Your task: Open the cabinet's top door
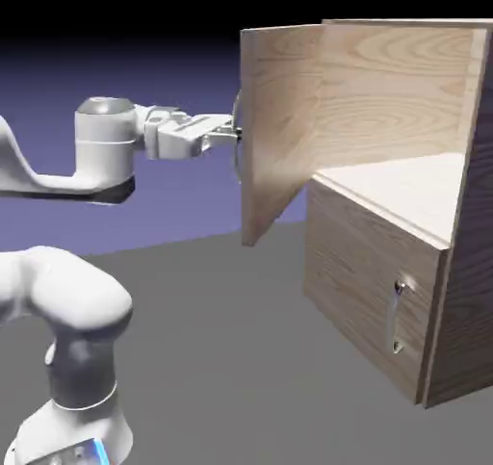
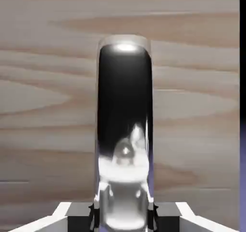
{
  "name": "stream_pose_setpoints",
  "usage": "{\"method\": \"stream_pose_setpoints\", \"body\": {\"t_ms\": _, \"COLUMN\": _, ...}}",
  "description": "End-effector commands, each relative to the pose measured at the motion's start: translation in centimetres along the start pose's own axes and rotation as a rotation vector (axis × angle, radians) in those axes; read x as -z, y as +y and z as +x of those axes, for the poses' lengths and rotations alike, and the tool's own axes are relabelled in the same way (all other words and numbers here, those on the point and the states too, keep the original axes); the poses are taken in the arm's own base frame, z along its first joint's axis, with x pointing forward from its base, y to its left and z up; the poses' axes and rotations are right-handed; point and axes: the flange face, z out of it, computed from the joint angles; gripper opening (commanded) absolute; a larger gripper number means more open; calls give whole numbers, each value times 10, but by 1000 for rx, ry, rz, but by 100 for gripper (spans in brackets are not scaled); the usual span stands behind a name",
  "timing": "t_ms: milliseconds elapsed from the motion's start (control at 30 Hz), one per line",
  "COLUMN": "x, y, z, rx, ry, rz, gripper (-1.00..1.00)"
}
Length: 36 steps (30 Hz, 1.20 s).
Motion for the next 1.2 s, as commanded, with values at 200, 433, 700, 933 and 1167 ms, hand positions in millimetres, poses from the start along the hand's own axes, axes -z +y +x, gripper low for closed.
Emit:
{"method": "stream_pose_setpoints", "body": {"t_ms": 200, "x": 61, "y": -19, "z": -19, "rx": 0, "ry": 108, "rz": -109, "gripper": -100}}
{"method": "stream_pose_setpoints", "body": {"t_ms": 433, "x": 119, "y": -46, "z": -46, "rx": 0, "ry": 221, "rz": -221, "gripper": -100}}
{"method": "stream_pose_setpoints", "body": {"t_ms": 700, "x": 167, "y": -76, "z": -76, "rx": 0, "ry": 325, "rz": -326, "gripper": -100}}
{"method": "stream_pose_setpoints", "body": {"t_ms": 933, "x": 194, "y": -97, "z": -97, "rx": 0, "ry": 389, "rz": -390, "gripper": -100}}
{"method": "stream_pose_setpoints", "body": {"t_ms": 1167, "x": 216, "y": -118, "z": -118, "rx": 0, "ry": 450, "rz": -450, "gripper": -100}}
